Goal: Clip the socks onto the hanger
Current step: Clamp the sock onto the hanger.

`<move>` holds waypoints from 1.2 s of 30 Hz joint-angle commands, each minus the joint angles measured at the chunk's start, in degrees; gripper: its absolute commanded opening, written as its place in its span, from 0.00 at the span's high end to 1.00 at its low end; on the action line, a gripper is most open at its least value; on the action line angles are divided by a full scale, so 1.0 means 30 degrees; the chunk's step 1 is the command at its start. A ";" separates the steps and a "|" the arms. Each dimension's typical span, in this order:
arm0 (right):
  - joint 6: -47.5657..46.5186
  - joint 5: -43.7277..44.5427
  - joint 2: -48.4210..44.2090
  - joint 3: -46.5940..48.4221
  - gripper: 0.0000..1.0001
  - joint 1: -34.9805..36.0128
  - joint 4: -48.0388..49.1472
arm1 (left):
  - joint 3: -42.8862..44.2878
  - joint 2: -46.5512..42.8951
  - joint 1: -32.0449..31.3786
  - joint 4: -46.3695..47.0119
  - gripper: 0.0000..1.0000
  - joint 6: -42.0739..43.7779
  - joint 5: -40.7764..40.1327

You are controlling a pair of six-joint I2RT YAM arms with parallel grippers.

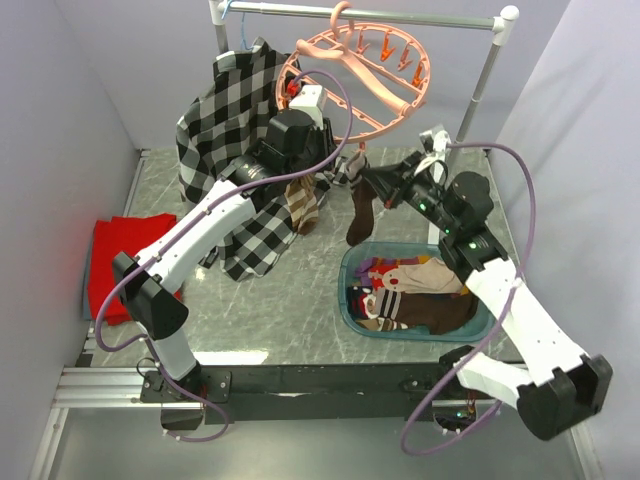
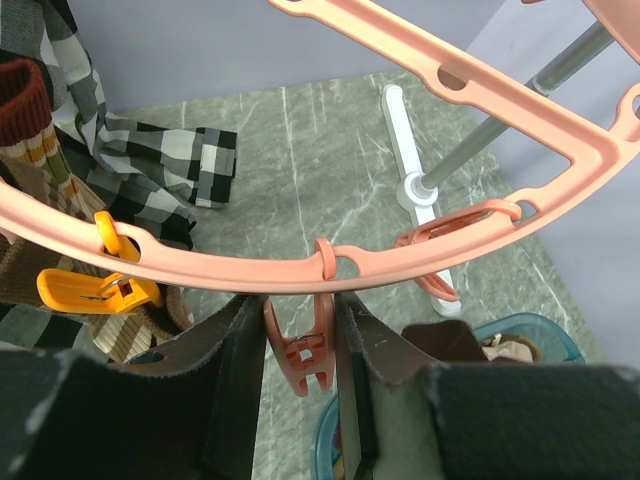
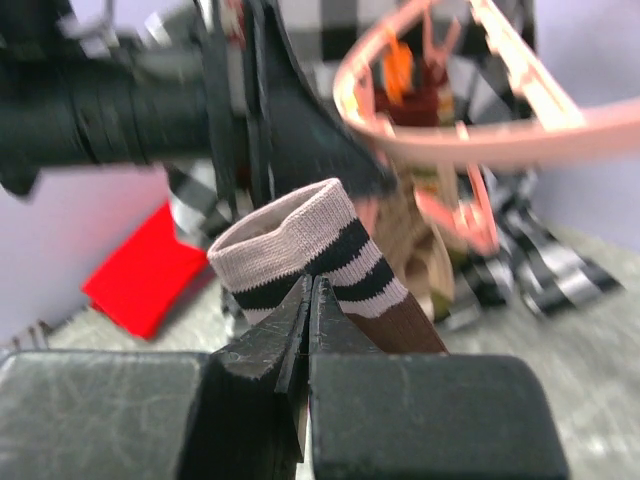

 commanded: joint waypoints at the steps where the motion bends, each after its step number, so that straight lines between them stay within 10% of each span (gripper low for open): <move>1: 0.1463 -0.1393 0.1073 0.1519 1.00 -0.0054 0.4931 | 0.0149 -0.0751 0.0078 0.0934 0.99 -0.0162 0.0176; 36: 0.4102 -0.3093 0.5910 -0.3695 1.00 -0.0551 1.0472 | -0.3424 -0.2157 0.0078 0.4039 0.99 0.0042 0.0146</move>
